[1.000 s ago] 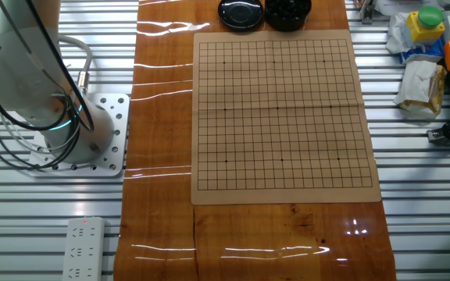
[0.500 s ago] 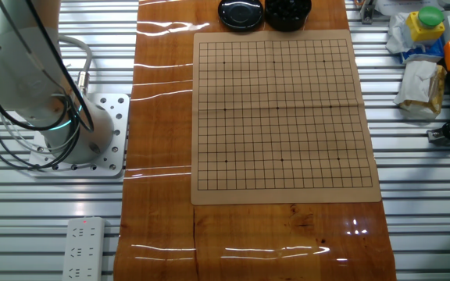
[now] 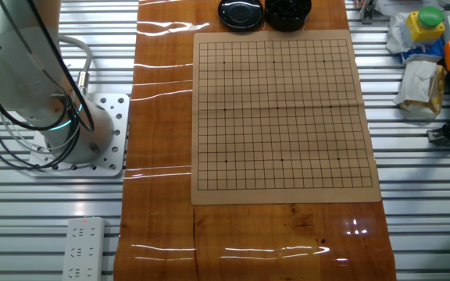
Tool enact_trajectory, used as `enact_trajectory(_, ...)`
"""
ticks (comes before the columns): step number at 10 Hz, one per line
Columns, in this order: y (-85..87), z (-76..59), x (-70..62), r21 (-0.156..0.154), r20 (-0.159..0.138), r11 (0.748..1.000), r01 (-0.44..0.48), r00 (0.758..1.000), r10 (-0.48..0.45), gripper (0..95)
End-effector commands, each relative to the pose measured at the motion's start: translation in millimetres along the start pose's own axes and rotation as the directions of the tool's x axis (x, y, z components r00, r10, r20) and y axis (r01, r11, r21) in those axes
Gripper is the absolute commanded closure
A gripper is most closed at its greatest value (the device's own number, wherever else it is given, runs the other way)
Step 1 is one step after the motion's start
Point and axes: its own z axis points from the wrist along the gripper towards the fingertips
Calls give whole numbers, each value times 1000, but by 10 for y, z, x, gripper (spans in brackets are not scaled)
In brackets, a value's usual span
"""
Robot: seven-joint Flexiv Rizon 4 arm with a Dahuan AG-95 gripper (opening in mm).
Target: Play the first move as black on the 3-4 point in the upper right corner of the Go board
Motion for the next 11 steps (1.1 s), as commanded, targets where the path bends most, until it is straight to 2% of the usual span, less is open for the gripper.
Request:
enact_trajectory(1,14,16,-5,2,-1,1000,2,1000,-2,570)
enact_trajectory(11,74,163,-23,11,4,1000,14,1000,-14,570)
